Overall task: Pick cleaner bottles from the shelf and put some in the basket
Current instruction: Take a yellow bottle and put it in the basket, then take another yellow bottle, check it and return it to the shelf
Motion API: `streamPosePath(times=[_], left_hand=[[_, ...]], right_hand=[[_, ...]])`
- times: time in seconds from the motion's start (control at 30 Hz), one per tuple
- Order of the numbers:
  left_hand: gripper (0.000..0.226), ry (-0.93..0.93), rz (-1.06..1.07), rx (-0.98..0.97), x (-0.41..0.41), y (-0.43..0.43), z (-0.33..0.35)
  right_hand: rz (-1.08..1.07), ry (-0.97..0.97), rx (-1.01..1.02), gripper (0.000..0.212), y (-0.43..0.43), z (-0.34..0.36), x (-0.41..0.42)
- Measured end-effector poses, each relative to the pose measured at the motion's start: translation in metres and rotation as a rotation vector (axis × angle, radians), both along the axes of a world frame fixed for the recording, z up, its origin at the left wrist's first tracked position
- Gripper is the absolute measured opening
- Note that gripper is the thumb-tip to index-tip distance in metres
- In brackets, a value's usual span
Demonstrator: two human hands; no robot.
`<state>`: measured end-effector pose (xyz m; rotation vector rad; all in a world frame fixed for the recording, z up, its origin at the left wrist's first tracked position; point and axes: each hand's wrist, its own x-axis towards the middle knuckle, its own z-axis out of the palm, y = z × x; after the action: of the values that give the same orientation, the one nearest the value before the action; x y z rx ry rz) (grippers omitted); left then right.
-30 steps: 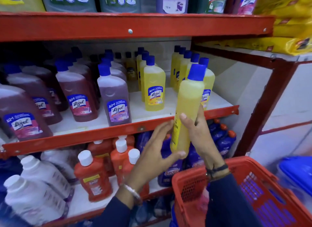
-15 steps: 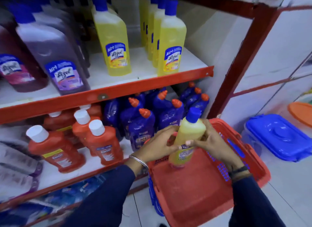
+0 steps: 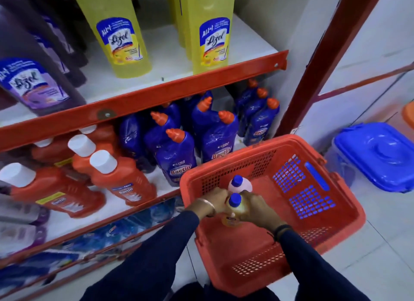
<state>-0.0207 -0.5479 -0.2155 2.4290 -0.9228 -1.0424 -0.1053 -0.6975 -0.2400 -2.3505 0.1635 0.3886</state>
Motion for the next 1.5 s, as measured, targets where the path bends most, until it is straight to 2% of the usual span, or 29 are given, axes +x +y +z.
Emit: streamPosePath(times=[0.1, 0.27, 0.37, 0.47, 0.53, 0.6, 0.67, 0.73, 0.8, 0.93, 1.03, 1.13, 1.2, 1.27, 1.4, 1.5], left_hand=[[0.043, -0.002, -0.05, 0.047, 0.002, -0.002, -0.007], [0.03, 0.01, -0.068, 0.076, -0.002, -0.003, -0.016], [0.027, 0.016, -0.079, 0.065, -0.003, -0.006, -0.017], [0.026, 0.028, -0.091, 0.046, -0.003, -0.007, -0.013], [0.029, 0.027, -0.067, -0.003, -0.002, -0.003, -0.005], [0.038, 0.01, -0.001, -0.09, 0.001, 0.007, 0.011], [0.045, 0.0, 0.1, -0.215, 0.004, 0.02, 0.036], [0.044, -0.046, 0.186, -0.354, 0.007, 0.037, 0.067], [0.039, -0.191, 0.238, -0.496, 0.011, 0.056, 0.1], [0.039, -0.659, 0.303, -0.649, 0.026, 0.092, 0.16], [0.049, -0.995, 0.381, -0.654, 0.045, 0.115, 0.193], [0.057, -1.21, 0.479, -0.547, 0.064, 0.137, 0.207], [0.065, -1.254, 0.528, -0.421, 0.075, 0.148, 0.203], [0.072, -1.241, 0.548, -0.317, 0.083, 0.157, 0.194], [0.077, -1.191, 0.573, -0.179, 0.093, 0.169, 0.172], [0.078, -1.211, 0.535, -0.096, 0.1, 0.177, 0.159]], right_hand=[[0.001, 0.01, 0.0, 0.053, 0.006, -0.013, 0.001], [0.0, 0.038, 0.029, 0.048, 0.013, -0.021, 0.0], [0.01, 0.066, -0.042, 0.051, 0.009, -0.02, -0.001], [0.049, 0.113, -0.081, 0.045, 0.003, -0.015, 0.0], [0.073, 0.136, -0.082, 0.041, -0.001, -0.01, 0.001], [0.081, 0.135, -0.083, 0.047, -0.005, 0.0, 0.0], [0.045, 0.12, -0.066, 0.054, -0.008, 0.015, -0.001], [0.0, 0.066, -0.015, 0.052, -0.008, 0.039, 0.002], [-0.032, -0.058, 0.035, 0.042, -0.006, 0.071, 0.011], [-0.087, -0.389, 0.214, 0.028, 0.011, 0.153, 0.037], [-0.123, -0.632, 0.34, 0.022, 0.026, 0.209, 0.065], [-0.184, -0.899, 0.412, 0.022, 0.043, 0.253, 0.101], [-0.274, -1.032, 0.372, 0.033, 0.051, 0.268, 0.128], [-0.38, -1.099, 0.272, 0.057, 0.06, 0.278, 0.155], [-0.54, -0.968, 0.0, 0.109, 0.077, 0.28, 0.203], [-0.622, -0.927, -0.042, 0.116, 0.082, 0.272, 0.223]])
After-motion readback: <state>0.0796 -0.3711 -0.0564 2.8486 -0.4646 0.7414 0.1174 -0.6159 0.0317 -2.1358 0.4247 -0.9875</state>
